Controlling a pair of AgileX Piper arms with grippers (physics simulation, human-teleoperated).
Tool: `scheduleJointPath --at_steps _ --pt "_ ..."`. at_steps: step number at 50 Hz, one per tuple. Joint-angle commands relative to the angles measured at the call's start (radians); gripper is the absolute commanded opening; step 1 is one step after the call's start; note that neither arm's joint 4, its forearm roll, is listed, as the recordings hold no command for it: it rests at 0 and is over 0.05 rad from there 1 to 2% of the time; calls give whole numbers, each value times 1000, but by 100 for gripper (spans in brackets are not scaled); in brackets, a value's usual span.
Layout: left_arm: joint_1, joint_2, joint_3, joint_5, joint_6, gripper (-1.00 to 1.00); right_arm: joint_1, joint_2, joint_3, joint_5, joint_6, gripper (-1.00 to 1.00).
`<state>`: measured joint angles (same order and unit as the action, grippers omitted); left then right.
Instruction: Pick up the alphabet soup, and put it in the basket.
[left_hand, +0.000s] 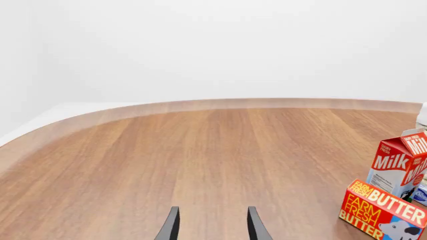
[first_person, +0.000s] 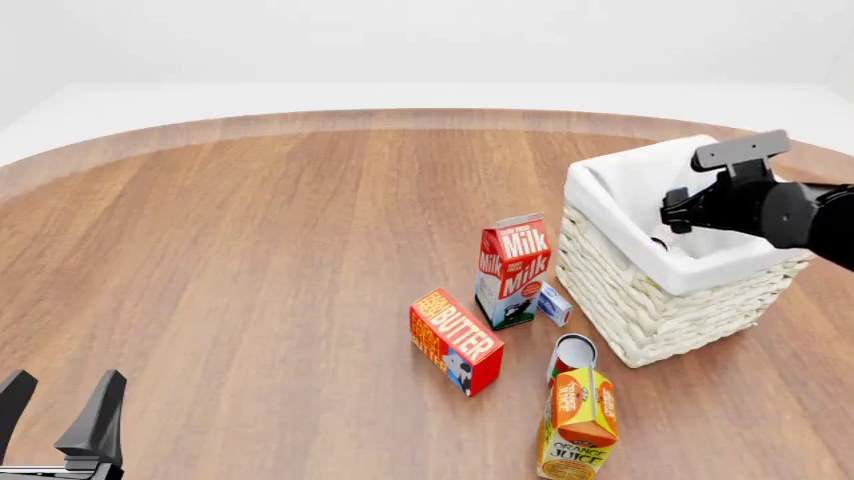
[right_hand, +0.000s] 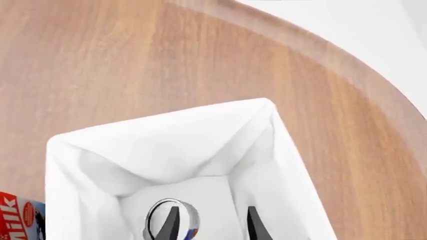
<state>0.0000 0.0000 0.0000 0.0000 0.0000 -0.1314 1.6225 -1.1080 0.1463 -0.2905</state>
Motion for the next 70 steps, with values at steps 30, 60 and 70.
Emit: scheduleJointPath --at_steps 30,60,70 --pt "0 0 0 0 0 100 0 -103 67 -49 58 100" --pt "0 0 0 0 0 100 25 -372 231 -122 66 100" --pt "0 0 0 0 0 100 29 -452 283 -138 49 100"
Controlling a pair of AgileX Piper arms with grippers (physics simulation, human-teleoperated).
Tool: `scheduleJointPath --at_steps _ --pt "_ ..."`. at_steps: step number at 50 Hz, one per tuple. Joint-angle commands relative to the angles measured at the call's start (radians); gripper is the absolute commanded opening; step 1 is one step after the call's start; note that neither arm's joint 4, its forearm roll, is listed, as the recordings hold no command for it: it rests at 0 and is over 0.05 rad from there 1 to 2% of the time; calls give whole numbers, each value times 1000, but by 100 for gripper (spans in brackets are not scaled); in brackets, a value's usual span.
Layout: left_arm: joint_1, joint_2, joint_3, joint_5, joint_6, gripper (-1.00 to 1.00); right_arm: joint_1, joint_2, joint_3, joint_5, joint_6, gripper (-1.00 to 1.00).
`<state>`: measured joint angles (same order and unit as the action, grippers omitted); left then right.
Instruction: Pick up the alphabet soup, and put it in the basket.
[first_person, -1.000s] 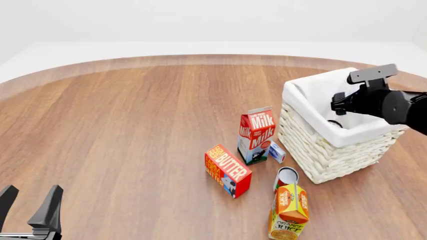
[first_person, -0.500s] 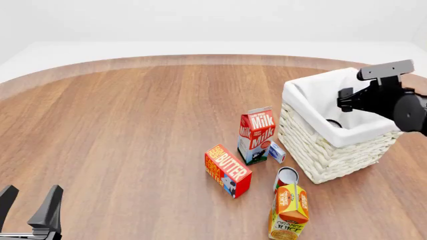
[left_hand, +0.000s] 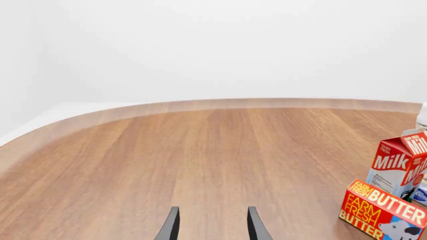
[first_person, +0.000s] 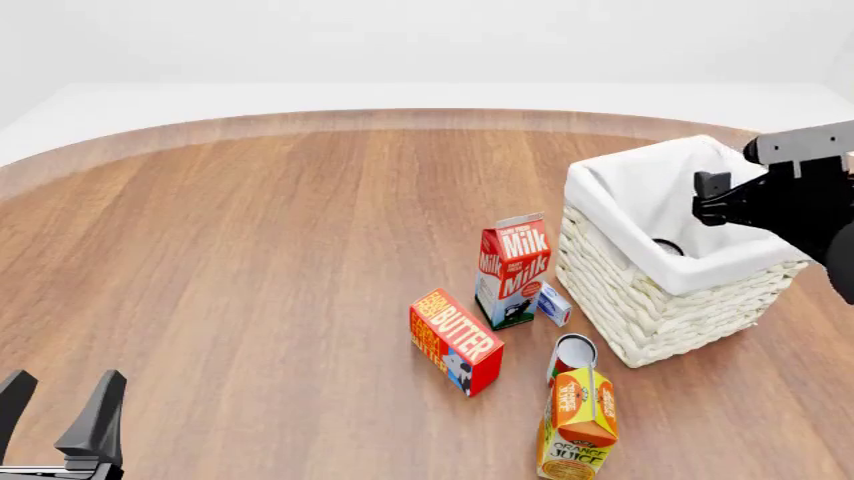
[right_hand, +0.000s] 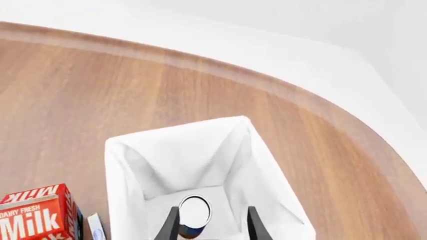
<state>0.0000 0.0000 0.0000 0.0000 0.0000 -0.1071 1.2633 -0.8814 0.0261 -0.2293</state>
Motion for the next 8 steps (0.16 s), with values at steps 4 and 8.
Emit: scheduleJointPath --at_steps 4,8 --pt "0 0 0 0 0 100 30 -133 68 -8 -22 100" --pt "0 0 0 0 0 100 54 -165 78 -3 -34 100"
